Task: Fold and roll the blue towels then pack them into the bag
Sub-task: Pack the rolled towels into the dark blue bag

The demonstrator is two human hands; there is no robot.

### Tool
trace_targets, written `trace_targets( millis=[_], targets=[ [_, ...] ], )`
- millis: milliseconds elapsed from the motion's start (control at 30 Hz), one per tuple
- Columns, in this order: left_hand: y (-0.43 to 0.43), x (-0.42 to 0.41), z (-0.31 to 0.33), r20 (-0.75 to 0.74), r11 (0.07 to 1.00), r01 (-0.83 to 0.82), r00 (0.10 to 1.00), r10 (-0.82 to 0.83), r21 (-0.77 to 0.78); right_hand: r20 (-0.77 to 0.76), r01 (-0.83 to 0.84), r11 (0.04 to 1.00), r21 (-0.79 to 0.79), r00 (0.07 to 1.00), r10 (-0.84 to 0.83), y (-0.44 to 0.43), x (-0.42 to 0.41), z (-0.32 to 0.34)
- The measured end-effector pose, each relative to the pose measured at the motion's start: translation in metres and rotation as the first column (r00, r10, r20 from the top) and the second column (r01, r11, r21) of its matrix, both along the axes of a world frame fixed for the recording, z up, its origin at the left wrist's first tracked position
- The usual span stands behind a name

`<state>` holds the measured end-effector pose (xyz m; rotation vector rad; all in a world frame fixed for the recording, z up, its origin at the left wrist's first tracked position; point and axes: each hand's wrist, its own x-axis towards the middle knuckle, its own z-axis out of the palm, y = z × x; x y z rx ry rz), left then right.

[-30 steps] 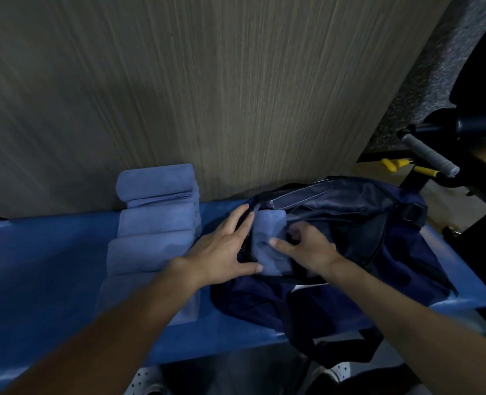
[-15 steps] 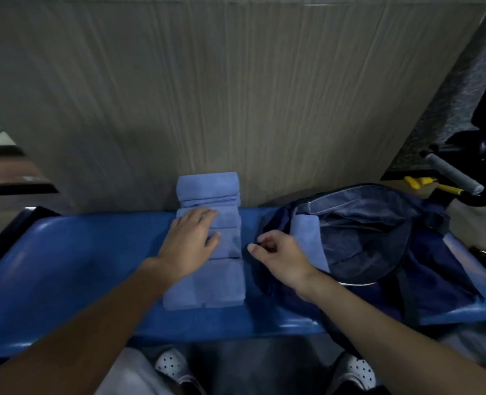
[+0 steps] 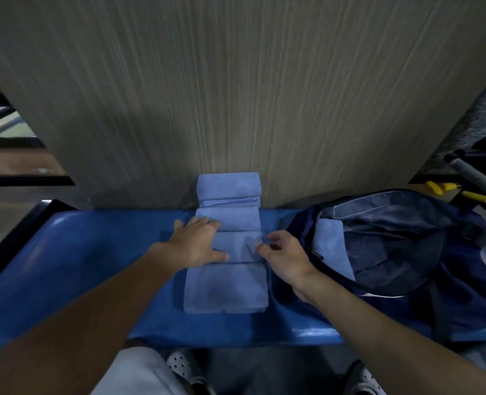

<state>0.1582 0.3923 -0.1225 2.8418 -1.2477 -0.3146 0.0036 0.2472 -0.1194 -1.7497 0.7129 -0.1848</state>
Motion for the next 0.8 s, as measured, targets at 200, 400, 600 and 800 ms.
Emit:
trace_targets(
  millis=[200,400,600,800],
  targets=[
    [-0.004,-0.001,0.012,-0.110,0.989,-0.020,0.994,0.004,-0.146,0.026,0.010,1.000,-0.019,1.000,-0.010,-0.002,-0.006,0.006],
    [-0.014,-0.020,0.045,-0.268,0.776,-0.203,0.962,0.046,-0.597,0.188,0.190,0.980,0.057,0.962,-0.197,-0.006,-0.011,0.021],
    [-0.056,-0.074,0.066,-0.763,0.454,-0.644,0.630,-0.142,-0.616,0.309,-0.058,0.817,0.573,0.939,-0.150,-0.025,-0.024,0.045],
    [-0.097,-0.112,0.058,-0.867,0.509,-0.705,0.351,-0.353,-0.493,0.318,-0.010,0.782,0.623,0.917,-0.242,-0.068,-0.060,0.055]
  ],
)
